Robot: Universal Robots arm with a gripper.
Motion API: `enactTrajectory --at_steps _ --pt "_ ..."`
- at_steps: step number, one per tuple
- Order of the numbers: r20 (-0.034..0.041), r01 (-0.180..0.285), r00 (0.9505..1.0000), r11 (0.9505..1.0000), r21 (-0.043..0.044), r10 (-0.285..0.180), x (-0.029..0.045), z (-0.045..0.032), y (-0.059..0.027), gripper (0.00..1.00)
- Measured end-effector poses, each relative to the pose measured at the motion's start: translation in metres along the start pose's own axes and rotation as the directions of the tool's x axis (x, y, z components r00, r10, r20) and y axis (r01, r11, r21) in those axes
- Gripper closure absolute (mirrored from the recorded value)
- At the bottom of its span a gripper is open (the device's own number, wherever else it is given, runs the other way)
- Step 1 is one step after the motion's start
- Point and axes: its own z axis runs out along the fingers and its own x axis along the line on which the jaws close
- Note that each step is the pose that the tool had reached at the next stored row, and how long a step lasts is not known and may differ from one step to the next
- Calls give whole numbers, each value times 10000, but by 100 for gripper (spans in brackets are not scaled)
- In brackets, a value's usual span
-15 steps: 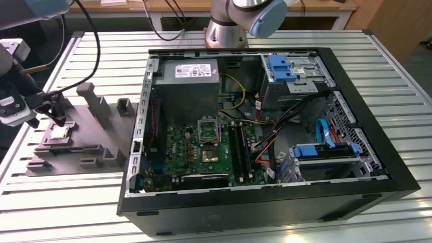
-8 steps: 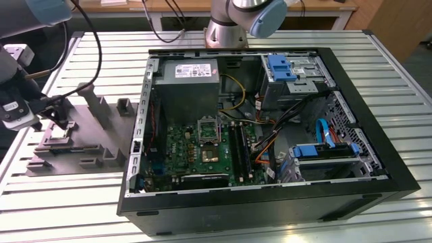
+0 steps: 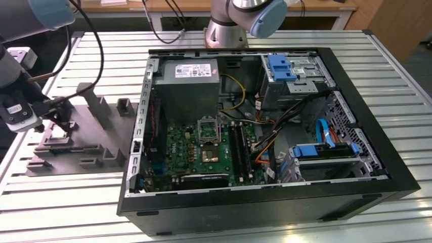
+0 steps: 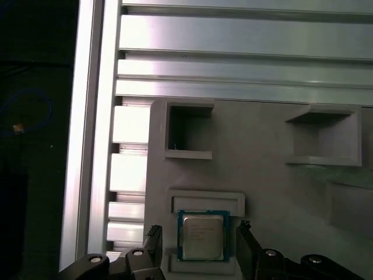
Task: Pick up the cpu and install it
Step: 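Pick up the cpu and move it towards the insertion slot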
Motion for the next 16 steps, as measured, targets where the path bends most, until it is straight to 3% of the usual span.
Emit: enactTrajectory --at_steps 16 --pt "-1 -1 10000 10000 1 1 -5 96 -16 38"
